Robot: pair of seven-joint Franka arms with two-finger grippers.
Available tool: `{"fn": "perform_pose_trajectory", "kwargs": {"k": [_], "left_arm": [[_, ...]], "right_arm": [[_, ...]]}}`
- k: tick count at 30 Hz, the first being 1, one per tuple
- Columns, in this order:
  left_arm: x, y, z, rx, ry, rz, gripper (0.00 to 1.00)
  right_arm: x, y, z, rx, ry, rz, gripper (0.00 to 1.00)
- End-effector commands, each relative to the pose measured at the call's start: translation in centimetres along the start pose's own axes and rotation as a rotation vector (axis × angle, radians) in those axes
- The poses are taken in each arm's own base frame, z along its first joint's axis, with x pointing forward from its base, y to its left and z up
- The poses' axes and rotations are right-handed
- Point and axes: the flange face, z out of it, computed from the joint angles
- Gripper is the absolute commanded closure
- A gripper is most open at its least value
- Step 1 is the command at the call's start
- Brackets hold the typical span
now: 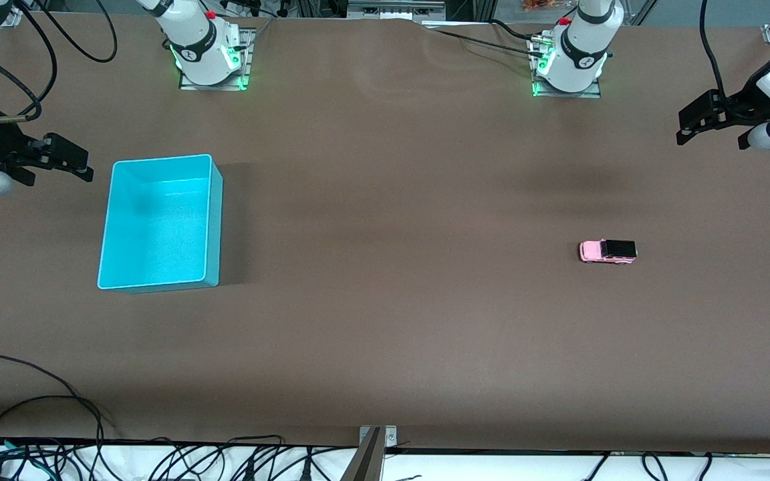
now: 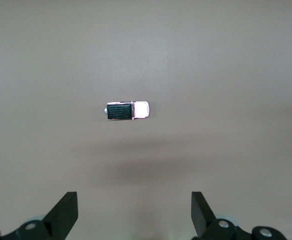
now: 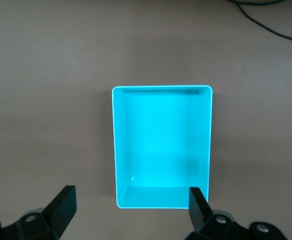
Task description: Wind and store pink jeep toy
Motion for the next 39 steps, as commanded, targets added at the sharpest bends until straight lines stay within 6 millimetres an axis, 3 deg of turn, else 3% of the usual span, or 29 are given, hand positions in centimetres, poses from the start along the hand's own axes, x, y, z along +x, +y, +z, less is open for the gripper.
{"fn": "perform_pose_trajectory", "kwargs": {"k": [1, 39], "left_arm": [[0.29, -0.13, -0.46, -0.022, 0.007, 0.007, 0.0], [0.29, -0.22, -0.53, -0.022, 0.008, 0.006, 0.0]], "right_arm": [[0.08, 0.12, -0.71, 0.019, -0.002, 0.007, 0.0], [-0.09, 0.18, -0.78, 0.011, -0.014, 0.007, 0.0]]}}
